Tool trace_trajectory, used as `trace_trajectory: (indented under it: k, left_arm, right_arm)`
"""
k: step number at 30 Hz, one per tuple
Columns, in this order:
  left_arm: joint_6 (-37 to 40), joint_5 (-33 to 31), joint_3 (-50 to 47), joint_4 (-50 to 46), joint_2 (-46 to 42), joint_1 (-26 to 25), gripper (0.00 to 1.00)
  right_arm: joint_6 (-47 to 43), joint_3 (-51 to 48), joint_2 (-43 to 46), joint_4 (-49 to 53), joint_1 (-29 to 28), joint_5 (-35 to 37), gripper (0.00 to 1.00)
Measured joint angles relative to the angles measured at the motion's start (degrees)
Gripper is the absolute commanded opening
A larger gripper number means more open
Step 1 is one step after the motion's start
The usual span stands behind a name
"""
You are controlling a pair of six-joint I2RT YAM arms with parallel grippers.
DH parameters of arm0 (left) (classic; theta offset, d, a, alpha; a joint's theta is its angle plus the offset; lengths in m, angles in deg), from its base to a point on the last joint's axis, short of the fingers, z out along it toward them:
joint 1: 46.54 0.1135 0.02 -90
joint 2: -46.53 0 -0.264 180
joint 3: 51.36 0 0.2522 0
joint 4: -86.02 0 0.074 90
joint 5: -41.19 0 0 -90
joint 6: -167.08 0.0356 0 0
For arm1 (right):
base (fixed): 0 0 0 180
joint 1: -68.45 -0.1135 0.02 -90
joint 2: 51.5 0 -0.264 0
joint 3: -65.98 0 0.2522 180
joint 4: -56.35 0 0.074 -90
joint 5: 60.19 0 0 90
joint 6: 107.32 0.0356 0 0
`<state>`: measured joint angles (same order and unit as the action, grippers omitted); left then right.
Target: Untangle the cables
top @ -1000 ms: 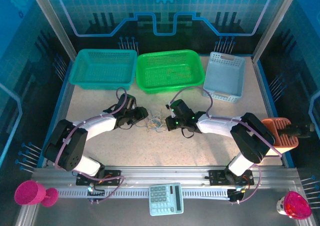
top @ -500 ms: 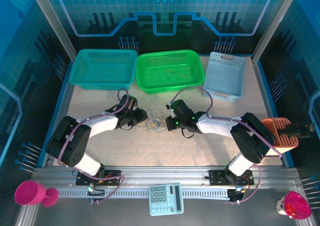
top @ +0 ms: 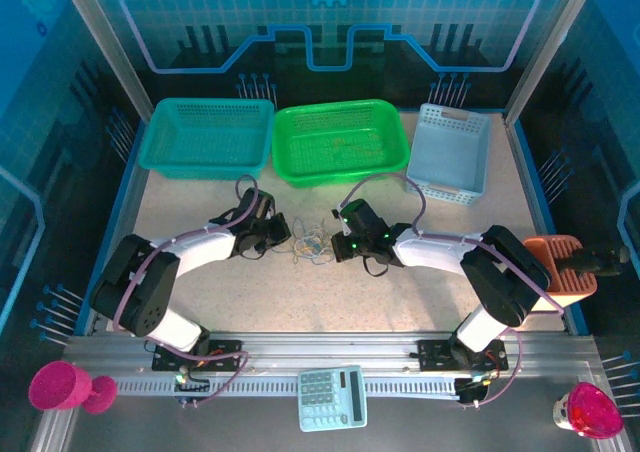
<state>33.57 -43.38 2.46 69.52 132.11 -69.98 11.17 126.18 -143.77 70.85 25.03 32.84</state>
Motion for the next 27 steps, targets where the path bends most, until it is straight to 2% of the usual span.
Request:
trace_trajectory:
  k: [14, 15, 18, 19, 22, 27]
  left_arm:
    - [4.74, -1.7, 5.64, -8.68, -18.67, 0.0, 0.0]
    - [4.83, -1.68, 5.62, -8.66, -19.43, 0.0, 0.0]
    - [4.94, -1.53, 5.09, -8.33, -21.14, 0.0, 0.0]
    - [4.96, -1.53, 4.81, -8.15, -21.62, 0.0, 0.0]
    - [4.96, -1.51, 4.37, -7.72, -22.12, 0.0, 0.0]
    - [4.94, -1.2, 3.13, -7.26, -22.12, 0.0, 0.0]
  right_arm:
    - [0.57, -0.39, 0.0, -0.81, 0.0, -0.09, 0.0]
    - [0.66, -0.39, 0.02, -0.9, 0.0, -0.2, 0.04]
    - [1.01, -0.37, 0.33, -0.9, 0.0, -0.61, 0.32]
    - [1.16, -0.39, 0.76, -0.46, 0.0, -0.66, 0.37]
    - [0.59, -0.35, 3.43, 1.27, 0.26, -1.05, 0.43]
    - [-0.48, 1.05, 9.84, 4.61, 2.01, -1.92, 0.46]
